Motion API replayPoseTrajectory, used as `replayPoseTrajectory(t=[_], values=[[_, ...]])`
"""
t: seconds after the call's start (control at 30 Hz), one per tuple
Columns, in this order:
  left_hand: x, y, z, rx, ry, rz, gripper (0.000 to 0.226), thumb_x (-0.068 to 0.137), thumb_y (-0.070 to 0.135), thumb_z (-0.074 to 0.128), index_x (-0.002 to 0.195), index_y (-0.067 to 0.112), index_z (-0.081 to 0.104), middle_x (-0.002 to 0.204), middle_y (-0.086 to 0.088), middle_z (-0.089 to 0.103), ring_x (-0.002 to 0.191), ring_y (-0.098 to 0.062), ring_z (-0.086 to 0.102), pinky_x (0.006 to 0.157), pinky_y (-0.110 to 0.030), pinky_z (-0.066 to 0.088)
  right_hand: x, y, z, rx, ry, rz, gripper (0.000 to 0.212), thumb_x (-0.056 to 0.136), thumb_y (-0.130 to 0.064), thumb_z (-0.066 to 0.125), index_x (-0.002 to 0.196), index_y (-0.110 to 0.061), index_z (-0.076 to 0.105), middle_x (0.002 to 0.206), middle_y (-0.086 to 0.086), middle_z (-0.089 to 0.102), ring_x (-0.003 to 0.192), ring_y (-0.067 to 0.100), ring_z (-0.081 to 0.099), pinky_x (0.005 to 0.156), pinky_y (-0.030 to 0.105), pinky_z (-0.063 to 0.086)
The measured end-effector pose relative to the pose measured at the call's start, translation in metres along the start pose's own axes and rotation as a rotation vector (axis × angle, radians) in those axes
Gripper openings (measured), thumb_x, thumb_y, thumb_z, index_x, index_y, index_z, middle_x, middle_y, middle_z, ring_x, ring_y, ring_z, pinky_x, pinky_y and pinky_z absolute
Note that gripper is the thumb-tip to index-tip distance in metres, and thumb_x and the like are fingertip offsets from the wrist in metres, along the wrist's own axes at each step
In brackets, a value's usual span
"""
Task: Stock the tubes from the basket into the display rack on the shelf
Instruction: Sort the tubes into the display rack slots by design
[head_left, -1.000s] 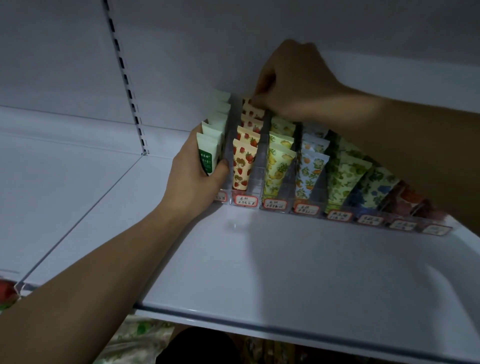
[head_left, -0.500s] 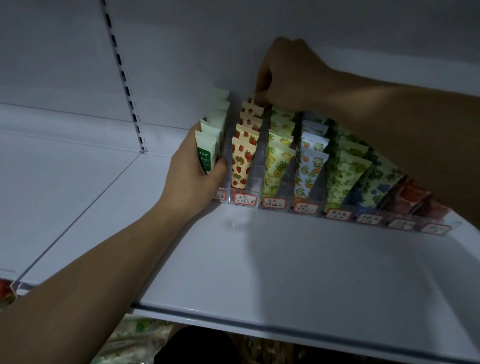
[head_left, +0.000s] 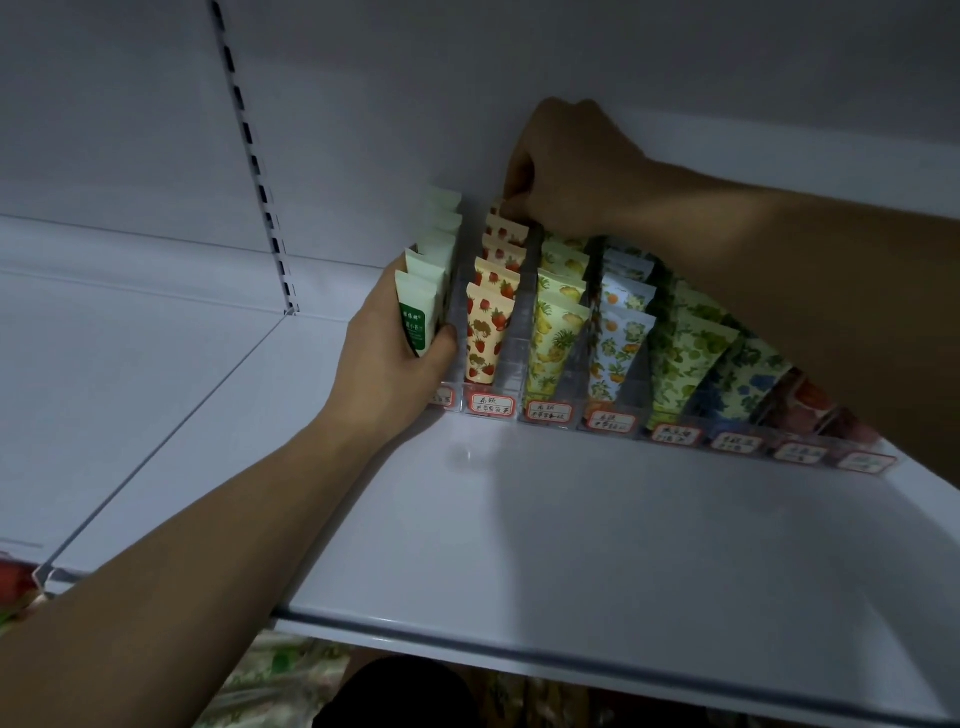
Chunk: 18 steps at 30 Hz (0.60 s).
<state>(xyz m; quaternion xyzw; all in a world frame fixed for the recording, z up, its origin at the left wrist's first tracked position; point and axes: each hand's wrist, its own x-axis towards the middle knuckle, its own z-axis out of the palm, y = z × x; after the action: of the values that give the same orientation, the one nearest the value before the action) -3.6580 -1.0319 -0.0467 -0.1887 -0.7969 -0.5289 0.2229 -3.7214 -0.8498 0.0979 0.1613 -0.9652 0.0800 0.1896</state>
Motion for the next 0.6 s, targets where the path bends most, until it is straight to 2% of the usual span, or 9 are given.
replayPoseTrajectory(t=[0.07, 0.13, 0.2, 0.23, 0.33, 0.43, 0.5, 0.6], values=[[0.0, 0.0, 0.0, -0.003, 0.002, 0.005, 0.047, 0.094, 0.015, 0.066, 0.137, 0.019, 0.048, 0.113, 0.021, 0.061, 0.103, 0.017, 0.057, 0.075, -0.001, 0.046, -0.003, -0.003, -0.013, 0.01, 0.036, 0.001, 0.02, 0.091, -0.02, 0.073, 0.106, -0.008, 0.073, 0.105, 0.006, 0.073, 0.084, 0.011, 0.065, 0.075, 0.017, 0.05], [0.0, 0.0, 0.0, -0.007, 0.0, 0.017, 0.046, 0.094, 0.015, 0.066, 0.136, 0.02, 0.048, 0.112, 0.023, 0.06, 0.103, 0.017, 0.057, 0.075, -0.001, 0.046, -0.007, -0.007, -0.031, 0.064, 0.146, 0.016, 0.016, 0.094, -0.02, 0.068, 0.105, -0.01, 0.075, 0.102, 0.005, 0.073, 0.071, 0.0, 0.062, 0.059, 0.005, 0.04], [0.0, 0.0, -0.001, -0.012, -0.003, 0.016, 0.047, 0.093, 0.016, 0.067, 0.137, 0.02, 0.048, 0.115, 0.019, 0.061, 0.105, 0.014, 0.058, 0.076, -0.002, 0.047, -0.012, -0.014, -0.047, 0.157, 0.19, 0.033, 0.016, 0.099, -0.023, 0.062, 0.102, -0.014, 0.075, 0.099, 0.0, 0.072, 0.053, -0.009, 0.057, 0.044, 0.003, 0.037], [0.001, -0.001, -0.001, -0.015, -0.003, 0.011, 0.048, 0.093, 0.017, 0.067, 0.137, 0.021, 0.048, 0.118, 0.016, 0.062, 0.107, 0.01, 0.058, 0.077, -0.004, 0.048, -0.015, -0.019, -0.052, 0.172, 0.17, 0.022, 0.018, 0.1, -0.026, 0.06, 0.102, -0.016, 0.075, 0.098, -0.003, 0.072, 0.053, -0.01, 0.056, 0.042, 0.002, 0.036], [0.002, -0.002, 0.0, -0.021, -0.007, 0.008, 0.047, 0.093, 0.019, 0.068, 0.136, 0.022, 0.049, 0.123, 0.011, 0.064, 0.111, 0.0, 0.061, 0.08, -0.007, 0.051, -0.031, -0.041, -0.05, 0.111, 0.006, -0.097, 0.015, 0.098, -0.03, 0.063, 0.104, -0.022, 0.074, 0.103, -0.007, 0.073, 0.07, -0.011, 0.058, 0.052, 0.0, 0.041], [0.002, -0.003, 0.0, -0.004, 0.009, 0.004, 0.042, 0.089, 0.012, 0.067, 0.128, 0.02, 0.053, 0.111, 0.009, 0.065, 0.101, 0.002, 0.062, 0.074, -0.004, 0.047, -0.046, -0.07, -0.033, 0.041, -0.154, -0.198, 0.015, 0.095, -0.034, 0.066, 0.104, -0.026, 0.075, 0.096, -0.014, 0.071, 0.074, -0.006, 0.062, 0.06, 0.005, 0.042], [0.001, -0.004, 0.0, 0.002, 0.018, -0.006, 0.036, 0.087, 0.009, 0.067, 0.119, 0.021, 0.053, 0.101, 0.011, 0.064, 0.092, 0.002, 0.062, 0.069, -0.007, 0.047, -0.05, -0.084, -0.018, 0.019, -0.185, -0.221, 0.016, 0.093, -0.035, 0.069, 0.1, -0.023, 0.078, 0.09, -0.01, 0.073, 0.075, 0.003, 0.067, 0.064, 0.014, 0.051], [-0.001, -0.008, 0.0, 0.003, 0.008, -0.047, 0.029, 0.088, 0.012, 0.067, 0.113, 0.019, 0.054, 0.095, 0.007, 0.065, 0.085, -0.003, 0.063, 0.066, -0.013, 0.05, -0.044, -0.092, 0.0, -0.012, -0.171, -0.161, 0.013, 0.089, -0.021, 0.075, 0.1, -0.015, 0.077, 0.09, 0.001, 0.074, 0.074, 0.013, 0.07, 0.069, 0.028, 0.061]])
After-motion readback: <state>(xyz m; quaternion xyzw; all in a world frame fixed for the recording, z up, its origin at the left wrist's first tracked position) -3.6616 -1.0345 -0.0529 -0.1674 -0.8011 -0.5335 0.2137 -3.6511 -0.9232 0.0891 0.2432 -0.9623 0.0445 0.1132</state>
